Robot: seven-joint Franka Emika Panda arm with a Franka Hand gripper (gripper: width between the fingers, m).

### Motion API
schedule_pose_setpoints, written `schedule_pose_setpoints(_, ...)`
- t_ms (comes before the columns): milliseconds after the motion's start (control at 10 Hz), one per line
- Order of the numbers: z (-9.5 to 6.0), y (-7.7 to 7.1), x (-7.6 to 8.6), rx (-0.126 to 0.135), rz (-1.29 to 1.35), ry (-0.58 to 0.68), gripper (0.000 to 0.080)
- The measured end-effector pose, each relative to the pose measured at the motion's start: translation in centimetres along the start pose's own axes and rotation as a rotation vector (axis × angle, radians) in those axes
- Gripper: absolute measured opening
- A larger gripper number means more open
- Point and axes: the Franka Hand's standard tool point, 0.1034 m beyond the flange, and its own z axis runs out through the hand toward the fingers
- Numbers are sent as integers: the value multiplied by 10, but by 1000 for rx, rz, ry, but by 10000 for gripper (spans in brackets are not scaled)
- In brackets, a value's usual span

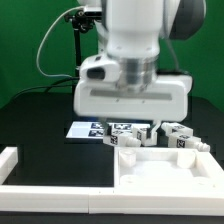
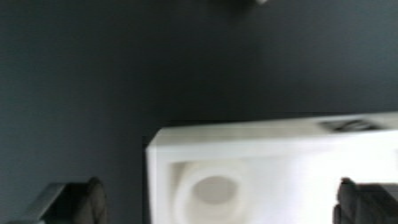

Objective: Assemble one leg

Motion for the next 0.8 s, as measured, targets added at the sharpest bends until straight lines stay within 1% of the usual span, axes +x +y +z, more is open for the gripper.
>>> schedule_pose_setpoints(200,6,2,0,0,-11,-2,649)
schedule_pose_setpoints(400,6,0,0,0,-15,-2,649)
schedule_pose_setpoints(500,7,-9,0,-18,-49,19,649)
schedule_pose_setpoints(600,9,-25,-11,-41,-126,47,649)
schedule_pose_setpoints(700,13,-36,-45,-43,-201,44,649)
schedule_pose_setpoints(800,13,-45,-66,-49,-205,63,649)
